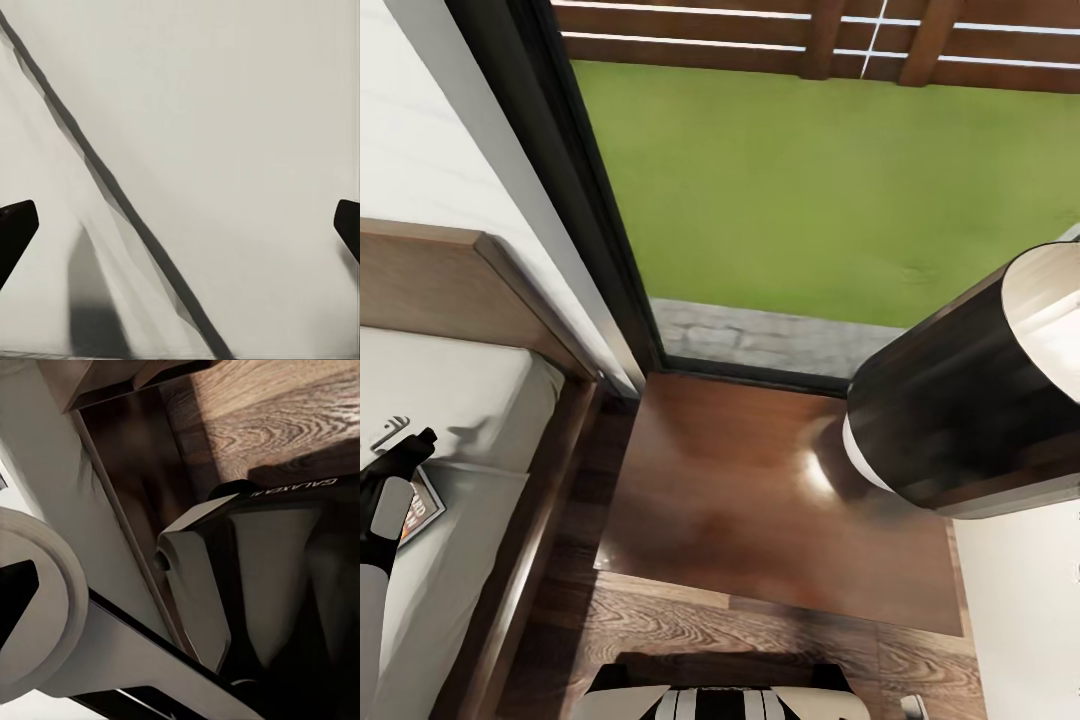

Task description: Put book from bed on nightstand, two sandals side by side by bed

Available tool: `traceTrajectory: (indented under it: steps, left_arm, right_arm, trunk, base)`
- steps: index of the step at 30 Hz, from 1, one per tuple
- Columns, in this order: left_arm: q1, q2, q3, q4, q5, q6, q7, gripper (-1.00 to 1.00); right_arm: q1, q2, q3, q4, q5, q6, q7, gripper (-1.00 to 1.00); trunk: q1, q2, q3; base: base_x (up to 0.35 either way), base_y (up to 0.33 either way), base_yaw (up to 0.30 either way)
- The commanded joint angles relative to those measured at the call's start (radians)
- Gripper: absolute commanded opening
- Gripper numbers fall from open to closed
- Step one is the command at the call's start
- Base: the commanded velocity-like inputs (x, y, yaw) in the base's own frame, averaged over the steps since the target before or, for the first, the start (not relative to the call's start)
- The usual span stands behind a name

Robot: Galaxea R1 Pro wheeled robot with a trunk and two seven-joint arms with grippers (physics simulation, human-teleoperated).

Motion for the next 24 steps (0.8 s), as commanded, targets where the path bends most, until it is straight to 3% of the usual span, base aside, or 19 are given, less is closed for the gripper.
traceTrajectory:
  steps: [1, 13, 24]
  left_arm:
    - [0.001, 0.000, -0.002, -0.001, 0.009, 0.011, 0.003, 1.00]
    - [0.001, 0.000, -0.002, -0.001, 0.009, 0.011, 0.003, 1.00]
    - [0.001, 0.000, -0.002, -0.001, 0.009, 0.011, 0.003, 1.00]
  right_arm:
    - [0.000, 0.000, 0.008, 0.000, -0.010, 0.010, 0.003, 1.00]
    - [0.000, 0.000, 0.008, 0.000, -0.010, 0.010, 0.003, 1.00]
    - [0.000, 0.000, 0.008, 0.000, -0.010, 0.010, 0.002, 1.00]
  trunk:
    - [0.000, 0.000, -0.001]
    - [0.000, 0.000, -0.001]
    - [0.000, 0.000, -0.001]
  base:
    - [0.000, -0.127, 0.000]
    - [-0.002, -0.010, 0.000]
    - [-0.098, 0.000, 0.000]
